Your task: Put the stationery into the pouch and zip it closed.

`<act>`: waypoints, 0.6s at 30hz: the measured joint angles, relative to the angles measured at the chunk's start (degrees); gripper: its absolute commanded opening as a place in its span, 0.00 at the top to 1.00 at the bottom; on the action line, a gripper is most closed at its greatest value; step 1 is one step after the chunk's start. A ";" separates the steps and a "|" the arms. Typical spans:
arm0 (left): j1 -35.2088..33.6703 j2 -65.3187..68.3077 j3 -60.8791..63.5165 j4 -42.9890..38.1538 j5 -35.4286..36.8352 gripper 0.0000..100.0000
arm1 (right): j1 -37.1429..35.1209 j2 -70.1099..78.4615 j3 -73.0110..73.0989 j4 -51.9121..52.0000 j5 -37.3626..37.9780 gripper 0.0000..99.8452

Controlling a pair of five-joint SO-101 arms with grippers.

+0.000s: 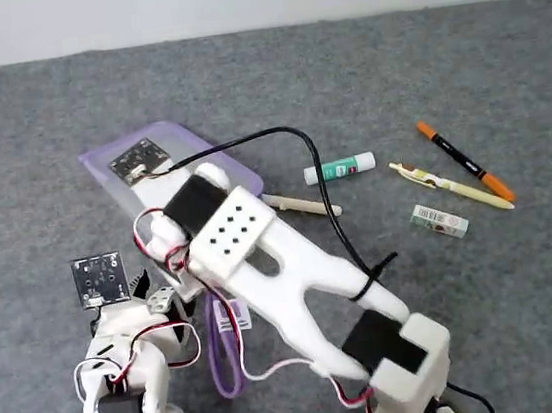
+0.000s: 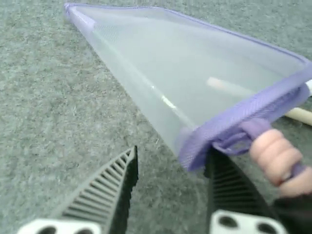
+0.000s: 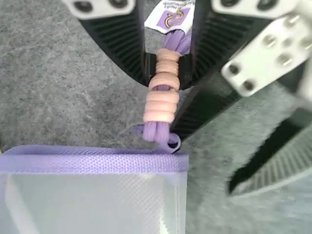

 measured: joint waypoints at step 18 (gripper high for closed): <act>0.09 0.00 -0.09 -3.96 -2.90 0.93 | -0.70 -3.52 1.32 0.09 0.00 0.99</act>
